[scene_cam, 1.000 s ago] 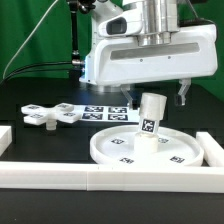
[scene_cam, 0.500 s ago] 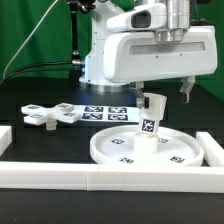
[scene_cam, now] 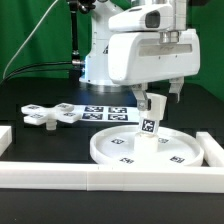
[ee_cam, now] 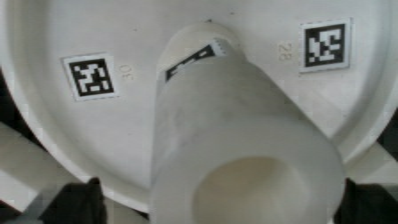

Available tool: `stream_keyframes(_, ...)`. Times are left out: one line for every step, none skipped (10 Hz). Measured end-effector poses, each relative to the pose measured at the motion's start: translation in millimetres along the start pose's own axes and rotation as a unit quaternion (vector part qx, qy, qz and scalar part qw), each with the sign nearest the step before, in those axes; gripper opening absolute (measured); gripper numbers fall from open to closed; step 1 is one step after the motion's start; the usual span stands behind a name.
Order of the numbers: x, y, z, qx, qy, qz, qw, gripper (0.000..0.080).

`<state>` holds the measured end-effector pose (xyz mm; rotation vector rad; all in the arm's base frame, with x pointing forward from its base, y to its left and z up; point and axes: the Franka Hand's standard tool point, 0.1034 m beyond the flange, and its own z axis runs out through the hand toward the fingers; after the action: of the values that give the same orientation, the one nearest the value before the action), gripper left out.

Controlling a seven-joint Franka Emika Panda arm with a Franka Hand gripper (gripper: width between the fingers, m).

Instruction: Assemble round table

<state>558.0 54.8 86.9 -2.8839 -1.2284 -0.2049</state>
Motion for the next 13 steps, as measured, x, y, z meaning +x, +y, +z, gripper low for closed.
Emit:
stream_keyframes(-1.0,0.2,1.3,-0.002,-0.004,-0.056,0.998,0.0648)
stream_keyframes(-2.3,0.0,2.9,-0.003,-0.007,-0.09,0.996,0.0648)
stream_keyframes(-3.8,-0.3,4.8,-0.002,-0.009,-0.117,0.993,0.0648)
stream_keyframes(-5.6,0.3,6.2,-0.001,-0.011,-0.153,0.988,0.0648)
stream_keyframes(-7.1,1.2,7.2,-0.001,-0.013,-0.182,0.983,0.0648)
stream_keyframes(-8.7,1.4,9.0,0.0,-0.015,-0.203,0.979,0.0648)
stream_keyframes(-10.7,2.2,10.3,0.0,-0.018,-0.241,0.97,0.0648)
stream_keyframes(-11.9,3.1,10.7,0.001,-0.019,-0.263,0.965,0.0648)
stream_keyframes(-12.9,4.0,11.0,0.0,-0.022,-0.29,0.957,0.0648)
stream_keyframes(-14.2,4.9,11.5,-0.001,-0.025,-0.32,0.947,0.0648)
stream_keyframes(-15.8,5.6,12.4,0.0,-0.026,-0.335,0.942,0.0648)
stream_keyframes(-16.8,5.6,13.4,0.001,-0.026,-0.333,0.942,0.0648)
stream_keyframes(-17.3,5.6,14.1,0.002,-0.027,-0.332,0.943,0.0539)
